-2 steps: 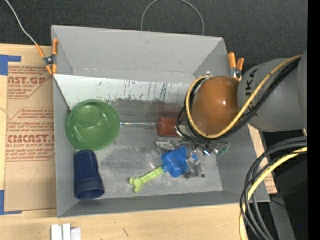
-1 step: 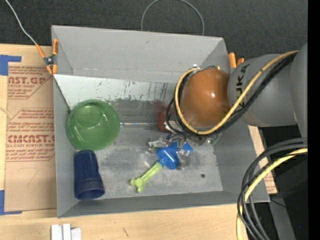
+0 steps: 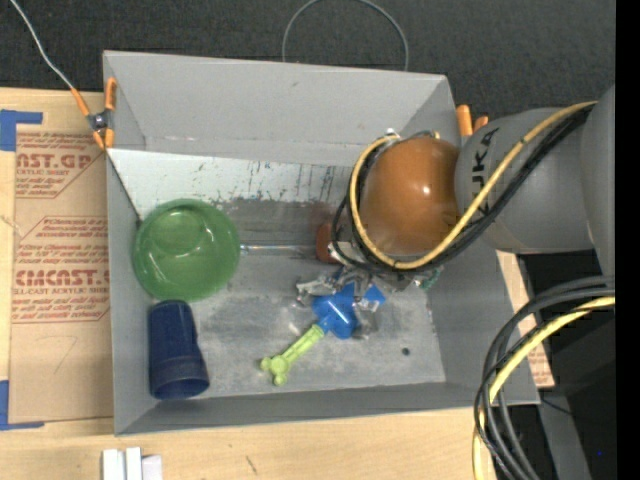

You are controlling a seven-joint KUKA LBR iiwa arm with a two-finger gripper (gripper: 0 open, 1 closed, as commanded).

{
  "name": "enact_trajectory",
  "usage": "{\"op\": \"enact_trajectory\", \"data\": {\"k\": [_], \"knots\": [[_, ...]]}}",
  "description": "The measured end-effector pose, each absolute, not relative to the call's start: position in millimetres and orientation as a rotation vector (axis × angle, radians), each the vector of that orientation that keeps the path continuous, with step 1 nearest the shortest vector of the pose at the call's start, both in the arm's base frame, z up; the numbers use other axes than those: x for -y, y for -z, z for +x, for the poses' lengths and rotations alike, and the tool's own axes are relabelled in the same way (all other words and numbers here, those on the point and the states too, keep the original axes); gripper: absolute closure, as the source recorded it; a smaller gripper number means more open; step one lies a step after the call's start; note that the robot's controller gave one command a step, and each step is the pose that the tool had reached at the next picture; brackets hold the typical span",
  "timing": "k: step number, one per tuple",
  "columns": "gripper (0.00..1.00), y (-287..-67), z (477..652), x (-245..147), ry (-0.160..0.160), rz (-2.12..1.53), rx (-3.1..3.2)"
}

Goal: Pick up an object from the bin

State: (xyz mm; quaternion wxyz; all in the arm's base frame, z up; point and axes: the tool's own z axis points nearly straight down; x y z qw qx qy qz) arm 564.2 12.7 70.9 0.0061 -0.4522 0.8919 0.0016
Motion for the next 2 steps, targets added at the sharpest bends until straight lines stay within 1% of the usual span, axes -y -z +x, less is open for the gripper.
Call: {"op": "enact_trajectory", "data": {"k": [2], "knots": [[1.00, -70.9, 564.2, -12.8, -0.005, -1.415, -2.791]]}}
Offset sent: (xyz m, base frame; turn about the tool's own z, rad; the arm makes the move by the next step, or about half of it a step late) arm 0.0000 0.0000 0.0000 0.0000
